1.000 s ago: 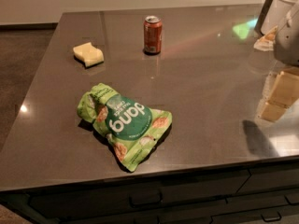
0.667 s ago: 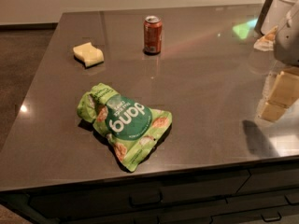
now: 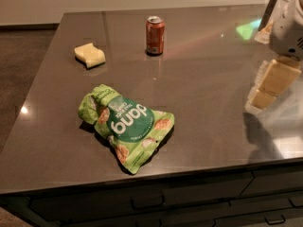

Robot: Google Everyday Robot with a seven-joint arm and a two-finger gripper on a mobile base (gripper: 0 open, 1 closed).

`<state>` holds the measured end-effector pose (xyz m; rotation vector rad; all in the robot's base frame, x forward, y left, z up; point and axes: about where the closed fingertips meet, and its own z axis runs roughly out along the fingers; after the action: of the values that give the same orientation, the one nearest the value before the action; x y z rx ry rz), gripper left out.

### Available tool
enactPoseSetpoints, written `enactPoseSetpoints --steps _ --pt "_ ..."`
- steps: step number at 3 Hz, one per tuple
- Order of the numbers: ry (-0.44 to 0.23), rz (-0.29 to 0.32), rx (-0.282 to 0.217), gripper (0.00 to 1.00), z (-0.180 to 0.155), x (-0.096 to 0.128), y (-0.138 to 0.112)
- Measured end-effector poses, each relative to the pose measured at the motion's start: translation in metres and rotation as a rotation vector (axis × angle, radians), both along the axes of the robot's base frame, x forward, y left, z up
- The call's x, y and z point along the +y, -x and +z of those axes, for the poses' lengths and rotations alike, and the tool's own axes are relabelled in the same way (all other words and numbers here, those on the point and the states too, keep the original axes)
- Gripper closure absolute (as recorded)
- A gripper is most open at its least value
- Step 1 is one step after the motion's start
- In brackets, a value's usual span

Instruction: Move coke can near green rice chip bag

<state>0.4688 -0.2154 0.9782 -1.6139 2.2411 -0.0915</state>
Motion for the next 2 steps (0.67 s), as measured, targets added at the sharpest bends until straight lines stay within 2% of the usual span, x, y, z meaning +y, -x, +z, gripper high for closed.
enactPoseSetpoints --steps 2 --pt "-0.107 -0.092 -0.084 0.00 -0.005 0.007 -0.084"
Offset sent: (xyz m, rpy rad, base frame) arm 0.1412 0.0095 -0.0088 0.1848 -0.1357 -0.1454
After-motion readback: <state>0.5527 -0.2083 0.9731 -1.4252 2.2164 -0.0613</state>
